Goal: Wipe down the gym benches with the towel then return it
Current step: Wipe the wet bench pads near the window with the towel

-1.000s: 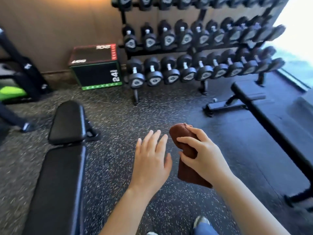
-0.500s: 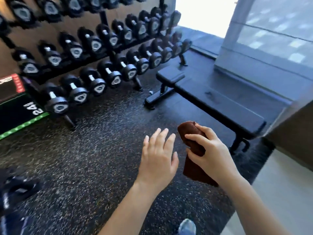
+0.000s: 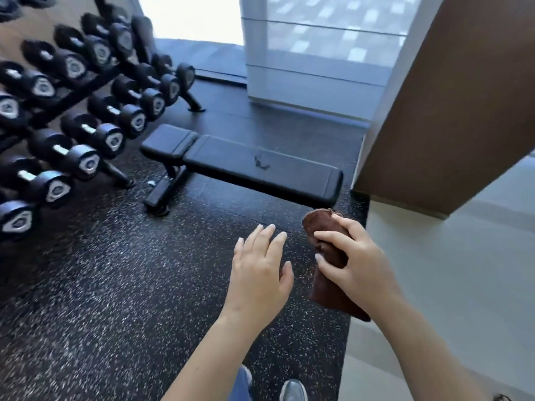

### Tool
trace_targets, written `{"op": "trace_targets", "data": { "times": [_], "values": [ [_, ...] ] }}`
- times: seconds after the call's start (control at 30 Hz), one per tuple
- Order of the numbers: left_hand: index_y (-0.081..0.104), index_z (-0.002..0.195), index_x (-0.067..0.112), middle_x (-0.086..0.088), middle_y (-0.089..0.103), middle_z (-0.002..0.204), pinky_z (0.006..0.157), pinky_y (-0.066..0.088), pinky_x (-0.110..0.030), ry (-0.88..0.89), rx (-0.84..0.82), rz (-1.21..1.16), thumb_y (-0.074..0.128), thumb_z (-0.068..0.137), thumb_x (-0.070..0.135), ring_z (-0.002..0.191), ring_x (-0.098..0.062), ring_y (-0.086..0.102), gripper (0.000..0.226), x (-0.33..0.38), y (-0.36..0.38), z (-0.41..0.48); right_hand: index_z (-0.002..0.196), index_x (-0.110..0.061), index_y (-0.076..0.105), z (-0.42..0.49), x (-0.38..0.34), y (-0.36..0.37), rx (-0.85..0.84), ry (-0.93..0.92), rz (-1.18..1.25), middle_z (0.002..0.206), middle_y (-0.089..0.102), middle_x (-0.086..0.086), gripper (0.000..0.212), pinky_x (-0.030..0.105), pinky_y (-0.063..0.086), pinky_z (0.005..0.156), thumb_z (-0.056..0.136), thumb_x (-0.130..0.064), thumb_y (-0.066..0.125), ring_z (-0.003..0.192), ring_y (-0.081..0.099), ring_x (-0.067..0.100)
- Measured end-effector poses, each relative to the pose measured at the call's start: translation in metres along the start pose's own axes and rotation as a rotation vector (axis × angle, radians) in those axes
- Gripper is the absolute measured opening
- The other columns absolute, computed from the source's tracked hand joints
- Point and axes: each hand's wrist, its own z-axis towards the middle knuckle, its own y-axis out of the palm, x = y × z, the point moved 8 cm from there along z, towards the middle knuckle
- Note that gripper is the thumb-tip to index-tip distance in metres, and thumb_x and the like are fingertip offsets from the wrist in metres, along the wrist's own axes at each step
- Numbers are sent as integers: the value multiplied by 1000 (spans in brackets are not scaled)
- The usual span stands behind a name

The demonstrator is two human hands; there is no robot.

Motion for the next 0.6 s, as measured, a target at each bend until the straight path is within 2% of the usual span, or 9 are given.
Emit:
{"op": "trace_targets", "data": {
  "times": [0.13, 0.27, 0.47, 0.6],
  "values": [
    [63, 112, 1, -19, 60, 120, 93, 36, -61, 15, -55, -49, 77, 69, 7, 116, -39, 53, 45, -25, 28, 44, 106, -25, 69, 33, 20, 6, 32, 102, -39, 134, 50, -2, 33, 20, 33, 92, 74, -23, 73, 118, 52, 17],
    [63, 113, -1, -20, 59, 121, 94, 36, -61, 114, -105, -68, 75, 71, 7, 116, -39, 52, 45, -49, 52, 105, 107, -27, 68, 83, 29, 19, 94, 187, -70, 136, 48, -3, 33, 14, 27, 89, 75, -24, 72, 120, 50, 16],
    [63, 111, -2, -22, 60, 119, 93, 38, -60, 325, -167, -66, 77, 67, 5, 115, -40, 54, 46, -76, 77, 201, 111, -30, 66, 168, 34, 36, 150, 315, -79, 140, 43, -6, 35, 20, 33, 95, 77, -27, 70, 121, 48, 14],
    [64, 110, -2, -23, 60, 118, 91, 39, -62, 403, -215, -80, 78, 65, 4, 114, -41, 54, 47, -83, 104, 247, 110, -30, 66, 203, 51, 39, 216, 404, -69, 139, 44, -8, 35, 22, 36, 93, 76, -28, 71, 118, 52, 16]
  ]
}}
